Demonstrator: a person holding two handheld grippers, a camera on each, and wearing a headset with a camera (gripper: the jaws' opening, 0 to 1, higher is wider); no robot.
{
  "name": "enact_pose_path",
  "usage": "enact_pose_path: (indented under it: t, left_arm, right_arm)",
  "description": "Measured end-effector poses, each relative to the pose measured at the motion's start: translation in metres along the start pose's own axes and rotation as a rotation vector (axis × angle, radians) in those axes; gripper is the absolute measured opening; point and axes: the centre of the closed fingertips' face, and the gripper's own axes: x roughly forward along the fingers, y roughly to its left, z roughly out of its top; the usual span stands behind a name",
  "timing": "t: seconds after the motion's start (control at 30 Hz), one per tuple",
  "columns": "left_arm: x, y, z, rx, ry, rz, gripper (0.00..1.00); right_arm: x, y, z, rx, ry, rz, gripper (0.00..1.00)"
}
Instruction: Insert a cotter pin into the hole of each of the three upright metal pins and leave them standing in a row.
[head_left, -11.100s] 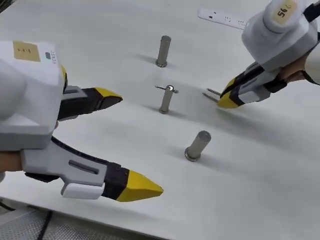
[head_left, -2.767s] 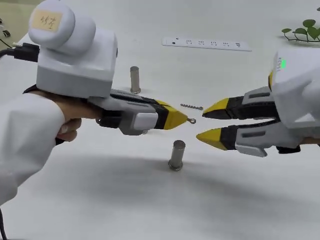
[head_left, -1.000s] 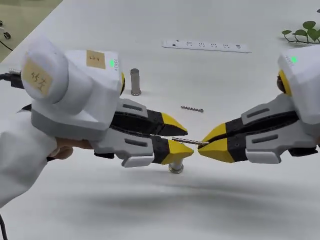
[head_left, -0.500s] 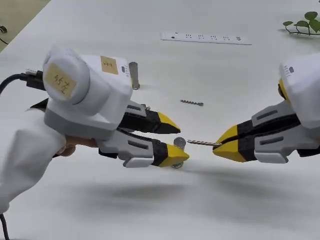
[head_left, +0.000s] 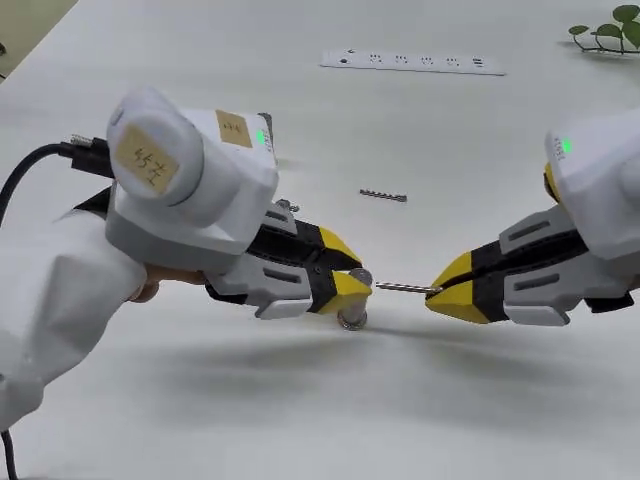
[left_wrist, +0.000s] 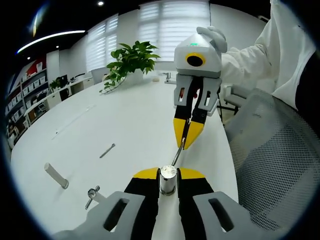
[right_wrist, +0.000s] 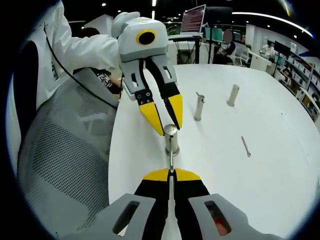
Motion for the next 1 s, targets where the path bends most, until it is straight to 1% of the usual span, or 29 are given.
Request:
enact_pose_path:
  t: [0.07, 0.3, 0.53, 0.67, 0.87, 1.0]
  left_arm:
    - [0.000, 0.000, 0.000, -0.020, -0.003, -0.002, 0.10]
    - [-0.001, 0.000, 0.000, -0.014, -0.002, -0.004, 0.10]
    - [-0.001, 0.000, 0.000, -0.019, -0.001, -0.002, 0.10]
    - [-0.001, 0.001, -0.001, -0.020, -0.002, -0.002, 0.10]
    - [-0.001, 0.000, -0.001, -0.023, -0.001, -0.004, 0.10]
    - [0.000, 0.000, -0.001, -0.040, -0.008, -0.007, 0.10]
  right_arm:
    - [0.001, 0.000, 0.000, -0.003, -0.001, 0.001, 0.00]
    - [0.003, -0.002, 0.003, -0.013, -0.006, 0.004, 0.00]
    - [0.012, -0.003, 0.009, -0.022, -0.013, 0.013, 0.00]
    - [0.015, -0.004, 0.010, -0.035, -0.009, 0.015, 0.00]
    - [0.021, -0.002, 0.019, -0.036, -0.031, 0.025, 0.00]
    - [0.027, 0.000, 0.026, -0.050, -0.041, 0.035, 0.00]
